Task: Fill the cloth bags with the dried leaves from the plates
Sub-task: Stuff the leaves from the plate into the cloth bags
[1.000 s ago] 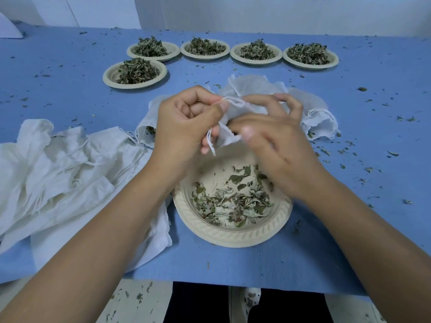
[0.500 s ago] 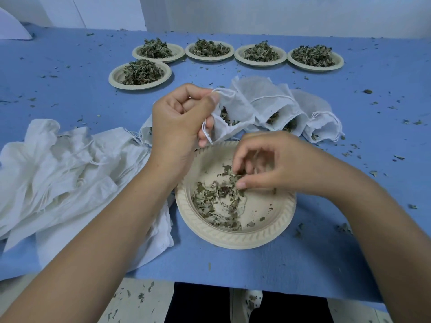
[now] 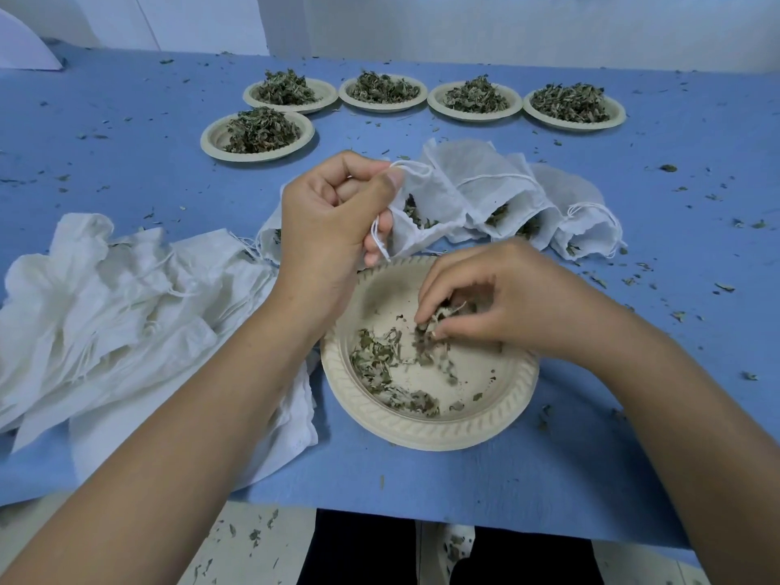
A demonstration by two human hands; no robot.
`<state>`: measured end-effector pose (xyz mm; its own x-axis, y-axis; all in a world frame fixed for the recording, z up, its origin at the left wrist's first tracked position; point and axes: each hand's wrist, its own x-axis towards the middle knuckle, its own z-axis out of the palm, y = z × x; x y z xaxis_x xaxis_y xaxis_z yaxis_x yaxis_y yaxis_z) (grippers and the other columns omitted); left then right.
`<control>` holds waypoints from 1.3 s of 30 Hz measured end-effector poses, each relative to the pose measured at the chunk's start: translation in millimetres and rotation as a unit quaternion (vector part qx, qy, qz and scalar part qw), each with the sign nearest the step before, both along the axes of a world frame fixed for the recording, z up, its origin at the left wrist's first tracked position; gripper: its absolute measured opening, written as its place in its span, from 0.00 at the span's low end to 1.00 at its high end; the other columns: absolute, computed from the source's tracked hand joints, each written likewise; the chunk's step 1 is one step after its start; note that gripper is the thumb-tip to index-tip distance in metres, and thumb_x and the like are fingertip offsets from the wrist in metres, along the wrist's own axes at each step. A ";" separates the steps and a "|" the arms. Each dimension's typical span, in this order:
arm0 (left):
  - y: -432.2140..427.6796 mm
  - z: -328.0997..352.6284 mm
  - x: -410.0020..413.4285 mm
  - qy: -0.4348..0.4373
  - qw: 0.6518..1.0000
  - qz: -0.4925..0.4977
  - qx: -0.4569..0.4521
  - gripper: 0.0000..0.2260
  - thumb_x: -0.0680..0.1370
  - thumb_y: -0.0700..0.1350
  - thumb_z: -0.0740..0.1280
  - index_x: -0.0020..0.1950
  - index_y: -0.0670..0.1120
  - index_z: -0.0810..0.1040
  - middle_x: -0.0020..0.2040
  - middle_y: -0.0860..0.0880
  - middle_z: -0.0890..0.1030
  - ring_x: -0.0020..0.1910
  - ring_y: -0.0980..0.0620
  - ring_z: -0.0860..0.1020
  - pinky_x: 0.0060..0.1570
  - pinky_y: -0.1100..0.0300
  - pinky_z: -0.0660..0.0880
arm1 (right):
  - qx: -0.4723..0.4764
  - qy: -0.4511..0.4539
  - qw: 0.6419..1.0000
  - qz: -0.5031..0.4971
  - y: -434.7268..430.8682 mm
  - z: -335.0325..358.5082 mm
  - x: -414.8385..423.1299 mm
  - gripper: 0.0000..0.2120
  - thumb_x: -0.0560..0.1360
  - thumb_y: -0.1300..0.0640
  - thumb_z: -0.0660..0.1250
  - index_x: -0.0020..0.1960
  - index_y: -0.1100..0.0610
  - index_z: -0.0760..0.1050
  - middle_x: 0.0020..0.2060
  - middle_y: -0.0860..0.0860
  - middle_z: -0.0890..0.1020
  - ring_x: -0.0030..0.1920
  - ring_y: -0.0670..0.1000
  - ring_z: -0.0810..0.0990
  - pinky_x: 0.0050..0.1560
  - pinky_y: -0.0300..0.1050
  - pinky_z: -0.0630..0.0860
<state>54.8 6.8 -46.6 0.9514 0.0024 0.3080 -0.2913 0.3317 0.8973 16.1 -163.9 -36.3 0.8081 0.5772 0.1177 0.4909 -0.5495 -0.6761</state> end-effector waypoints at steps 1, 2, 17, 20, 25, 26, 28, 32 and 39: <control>-0.1 0.0 -0.1 0.000 1.000 0.002 0.003 0.07 0.75 0.37 0.68 0.38 0.46 0.77 0.22 0.53 0.74 0.16 0.60 0.65 0.19 0.70 0.62 | 0.053 0.005 0.999 -0.011 -2.5 3.3 -0.7 0.06 0.67 0.65 0.76 0.44 0.58 0.84 0.41 0.48 0.84 0.44 0.47 0.81 0.51 0.42 0.77; -0.2 -0.1 -0.5 -0.001 1.000 0.003 0.009 0.08 0.76 0.36 0.68 0.38 0.45 0.77 0.22 0.53 0.74 0.16 0.60 0.65 0.19 0.70 0.62 | 0.112 0.010 0.994 -0.016 -5.0 6.4 -1.1 0.07 0.67 0.66 0.76 0.43 0.59 0.84 0.41 0.49 0.84 0.44 0.50 0.82 0.51 0.43 0.78; -4.6 0.3 -12.8 -0.059 0.990 -0.009 0.130 0.07 0.77 0.35 0.69 0.40 0.43 0.77 0.24 0.52 0.77 0.18 0.57 0.71 0.18 0.66 0.67 | 0.071 -0.302 0.943 -0.124 6.7 -11.6 4.1 0.12 0.72 0.66 0.71 0.55 0.63 0.80 0.48 0.55 0.79 0.46 0.47 0.77 0.50 0.35 0.74; -4.2 1.1 -11.4 -0.048 0.991 0.022 0.124 0.07 0.77 0.35 0.69 0.39 0.43 0.77 0.23 0.52 0.77 0.18 0.57 0.71 0.18 0.67 0.67 | 0.127 -0.263 0.948 -0.127 6.5 -8.9 3.2 0.14 0.72 0.67 0.70 0.57 0.63 0.74 0.51 0.53 0.73 0.50 0.47 0.77 0.53 0.34 0.75; -5.9 -0.3 -13.5 -0.053 0.989 -0.003 0.136 0.06 0.77 0.36 0.69 0.40 0.43 0.77 0.24 0.52 0.76 0.19 0.55 0.72 0.19 0.67 0.67 | 0.130 -0.354 0.912 -0.163 10.1 -13.6 -1.3 0.06 0.71 0.72 0.68 0.46 0.65 0.79 0.42 0.55 0.80 0.41 0.52 0.80 0.42 0.49 0.78; -5.7 -0.6 -13.2 -0.051 0.989 -0.009 0.135 0.06 0.77 0.36 0.69 0.40 0.43 0.77 0.24 0.52 0.76 0.19 0.55 0.72 0.19 0.67 0.67 | 0.113 -0.363 0.910 -0.166 10.7 -15.2 -0.9 0.06 0.71 0.72 0.68 0.45 0.65 0.80 0.41 0.55 0.82 0.40 0.52 0.80 0.40 0.50 0.78; -5.4 -1.1 -11.9 -0.048 0.990 -0.013 0.133 0.07 0.77 0.35 0.69 0.40 0.43 0.77 0.23 0.52 0.76 0.18 0.55 0.72 0.19 0.67 0.67 | 0.082 -0.370 0.911 -0.160 11.5 -17.1 0.8 0.07 0.70 0.72 0.69 0.45 0.64 0.82 0.40 0.54 0.83 0.39 0.53 0.81 0.38 0.52 0.78; -4.8 -1.8 -9.9 -0.047 0.990 0.002 0.129 0.07 0.77 0.36 0.69 0.40 0.43 0.77 0.23 0.52 0.76 0.18 0.57 0.71 0.19 0.68 0.66 | 0.073 -0.358 0.919 -0.147 6.9 -12.0 2.8 0.08 0.70 0.69 0.71 0.48 0.63 0.81 0.45 0.53 0.83 0.45 0.51 0.80 0.44 0.50 0.77; -3.9 -2.9 -6.4 -0.041 0.992 -0.039 0.116 0.07 0.76 0.36 0.69 0.40 0.43 0.78 0.23 0.52 0.77 0.17 0.57 0.69 0.20 0.65 0.69 | 0.100 -0.365 0.915 -0.139 12.9 -14.9 2.3 0.07 0.69 0.74 0.68 0.39 0.64 0.80 0.37 0.55 0.81 0.39 0.53 0.79 0.41 0.47 0.76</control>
